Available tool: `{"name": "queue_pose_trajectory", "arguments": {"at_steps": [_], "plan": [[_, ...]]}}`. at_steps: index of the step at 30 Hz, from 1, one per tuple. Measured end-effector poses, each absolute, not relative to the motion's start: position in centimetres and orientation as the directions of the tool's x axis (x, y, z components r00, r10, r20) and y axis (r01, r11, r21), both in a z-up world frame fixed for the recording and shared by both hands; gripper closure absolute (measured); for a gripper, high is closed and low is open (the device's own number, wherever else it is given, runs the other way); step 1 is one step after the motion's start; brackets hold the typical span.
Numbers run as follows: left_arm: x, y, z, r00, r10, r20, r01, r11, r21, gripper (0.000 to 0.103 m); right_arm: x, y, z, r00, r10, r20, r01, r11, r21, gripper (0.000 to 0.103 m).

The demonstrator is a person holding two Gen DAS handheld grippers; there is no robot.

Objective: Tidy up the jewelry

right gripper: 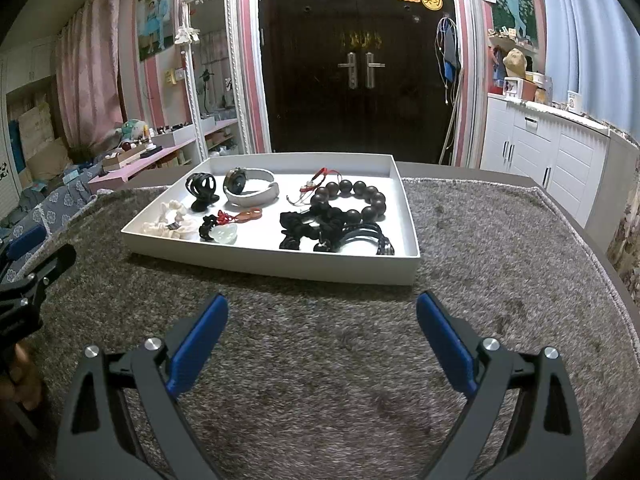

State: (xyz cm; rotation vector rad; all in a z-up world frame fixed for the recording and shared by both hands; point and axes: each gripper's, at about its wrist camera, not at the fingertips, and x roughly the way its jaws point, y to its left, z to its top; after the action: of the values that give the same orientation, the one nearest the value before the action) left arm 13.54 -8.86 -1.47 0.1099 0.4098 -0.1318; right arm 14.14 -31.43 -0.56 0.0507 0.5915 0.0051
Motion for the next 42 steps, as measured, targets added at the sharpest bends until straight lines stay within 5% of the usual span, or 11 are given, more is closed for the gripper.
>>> {"name": "queue_pose_trajectory", "arguments": {"at_steps": [42], "plan": [[13.59, -8.80, -1.49, 0.908, -0.104, -0.405, 0.149, 0.986, 0.080, 0.007, 14.14, -31.46, -0.61, 0.830, 0.020, -0.557, 0.008, 0.999, 0.048, 0.008]]}}
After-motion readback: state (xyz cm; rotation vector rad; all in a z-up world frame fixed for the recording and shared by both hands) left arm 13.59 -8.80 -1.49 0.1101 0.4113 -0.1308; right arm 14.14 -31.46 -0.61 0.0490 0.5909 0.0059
